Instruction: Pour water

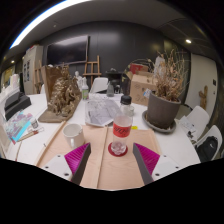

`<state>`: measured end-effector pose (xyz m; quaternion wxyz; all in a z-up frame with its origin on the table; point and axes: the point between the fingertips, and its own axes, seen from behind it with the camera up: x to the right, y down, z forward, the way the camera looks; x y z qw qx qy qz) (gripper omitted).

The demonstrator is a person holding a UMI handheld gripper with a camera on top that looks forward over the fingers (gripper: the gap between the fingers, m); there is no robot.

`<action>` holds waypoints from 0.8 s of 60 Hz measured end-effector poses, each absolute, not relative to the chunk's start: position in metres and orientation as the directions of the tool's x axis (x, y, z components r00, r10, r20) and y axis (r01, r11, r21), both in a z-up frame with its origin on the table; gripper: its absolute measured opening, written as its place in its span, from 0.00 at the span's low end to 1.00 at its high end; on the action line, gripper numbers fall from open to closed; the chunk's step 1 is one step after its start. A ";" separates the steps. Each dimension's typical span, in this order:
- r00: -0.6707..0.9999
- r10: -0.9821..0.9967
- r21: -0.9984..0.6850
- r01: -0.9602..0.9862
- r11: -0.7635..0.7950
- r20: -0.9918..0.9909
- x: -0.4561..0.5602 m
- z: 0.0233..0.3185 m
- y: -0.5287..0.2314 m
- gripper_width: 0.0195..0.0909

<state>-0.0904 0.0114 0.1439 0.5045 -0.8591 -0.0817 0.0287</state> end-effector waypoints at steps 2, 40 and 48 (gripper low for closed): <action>0.987 0.161 -0.865 0.107 -0.489 0.032 -0.093 0.155 -0.009 0.92; 0.990 0.077 -0.827 0.141 -0.544 0.118 -0.152 0.222 -0.225 0.92; 0.992 0.063 -0.828 0.130 -0.545 0.114 -0.150 0.222 -0.223 0.92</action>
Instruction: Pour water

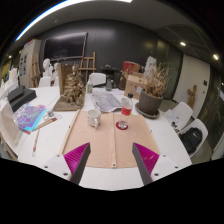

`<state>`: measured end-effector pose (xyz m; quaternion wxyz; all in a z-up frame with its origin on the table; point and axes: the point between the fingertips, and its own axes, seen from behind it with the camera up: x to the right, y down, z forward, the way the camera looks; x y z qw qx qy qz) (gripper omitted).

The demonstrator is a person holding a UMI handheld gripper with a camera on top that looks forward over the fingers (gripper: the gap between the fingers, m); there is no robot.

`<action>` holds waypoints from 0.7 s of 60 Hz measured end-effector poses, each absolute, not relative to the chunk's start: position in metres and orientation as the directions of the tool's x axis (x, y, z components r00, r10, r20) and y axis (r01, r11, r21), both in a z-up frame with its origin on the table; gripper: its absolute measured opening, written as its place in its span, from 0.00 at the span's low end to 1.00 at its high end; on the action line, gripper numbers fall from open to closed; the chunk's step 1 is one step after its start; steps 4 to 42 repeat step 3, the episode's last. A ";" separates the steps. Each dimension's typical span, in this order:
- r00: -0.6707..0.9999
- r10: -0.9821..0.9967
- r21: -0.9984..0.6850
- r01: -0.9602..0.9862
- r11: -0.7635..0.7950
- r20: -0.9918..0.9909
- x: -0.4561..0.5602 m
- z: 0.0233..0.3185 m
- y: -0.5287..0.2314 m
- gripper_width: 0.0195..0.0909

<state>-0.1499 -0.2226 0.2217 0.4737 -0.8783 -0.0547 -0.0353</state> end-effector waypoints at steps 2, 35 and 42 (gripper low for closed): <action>0.993 0.061 -0.829 0.117 -0.546 0.100 -0.152 0.220 -0.224 0.92; 0.993 0.062 -0.830 0.114 -0.547 0.096 -0.152 0.220 -0.224 0.92; 0.993 0.062 -0.830 0.114 -0.547 0.096 -0.152 0.220 -0.224 0.92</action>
